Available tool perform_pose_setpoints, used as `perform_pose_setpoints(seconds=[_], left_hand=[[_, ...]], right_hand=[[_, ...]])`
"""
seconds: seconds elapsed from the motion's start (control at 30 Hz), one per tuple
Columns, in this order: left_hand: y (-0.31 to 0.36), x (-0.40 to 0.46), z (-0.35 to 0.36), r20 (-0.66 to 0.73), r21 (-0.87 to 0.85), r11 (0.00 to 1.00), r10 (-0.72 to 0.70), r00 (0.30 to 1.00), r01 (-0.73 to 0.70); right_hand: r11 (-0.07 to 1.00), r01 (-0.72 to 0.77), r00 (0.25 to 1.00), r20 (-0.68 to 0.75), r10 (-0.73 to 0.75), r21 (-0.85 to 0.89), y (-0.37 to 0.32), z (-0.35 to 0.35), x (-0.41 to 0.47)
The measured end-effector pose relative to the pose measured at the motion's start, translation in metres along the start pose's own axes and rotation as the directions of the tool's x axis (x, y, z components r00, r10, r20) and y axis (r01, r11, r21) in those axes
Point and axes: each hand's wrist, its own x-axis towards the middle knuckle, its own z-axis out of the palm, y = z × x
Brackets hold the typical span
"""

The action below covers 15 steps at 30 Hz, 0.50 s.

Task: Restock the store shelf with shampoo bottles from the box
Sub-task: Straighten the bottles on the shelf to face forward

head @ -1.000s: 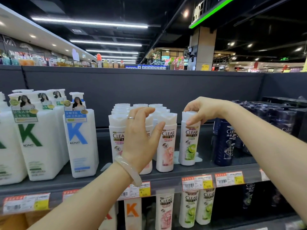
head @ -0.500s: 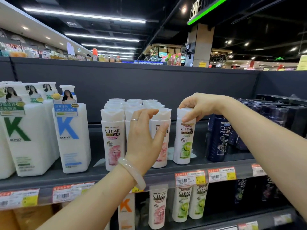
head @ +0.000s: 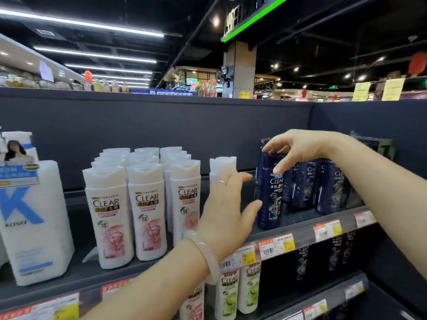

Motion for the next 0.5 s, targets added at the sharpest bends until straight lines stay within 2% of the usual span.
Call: perform_pose_setpoints(seconds=[0.13, 0.27, 0.4, 0.5], left_hand=[[0.007, 0.01, 0.028, 0.035, -0.052, 0.998, -0.031, 0.999, 0.033], [0.011, 0.023, 0.055, 0.06, -0.126, 0.971, -0.197, 0.979, 0.203], [0.002, 0.029, 0.079, 0.137, -0.138, 0.858, -0.478, 0.867, 0.495], [-0.01, 0.025, 0.092, 0.136, -0.133, 0.779, -0.598, 0.79, 0.613]], right_hand=[[0.998, 0.054, 0.998, -0.032, -0.055, -0.021, 0.009, 0.01, 0.005], [0.985, 0.155, 0.988, -0.028, -0.153, 0.078, 0.014, 0.012, 0.011], [0.969, 0.231, 0.972, 0.024, -0.234, 0.093, 0.021, 0.007, 0.016], [0.956, 0.276, 0.958, 0.058, -0.282, 0.099, 0.023, 0.007, 0.022]])
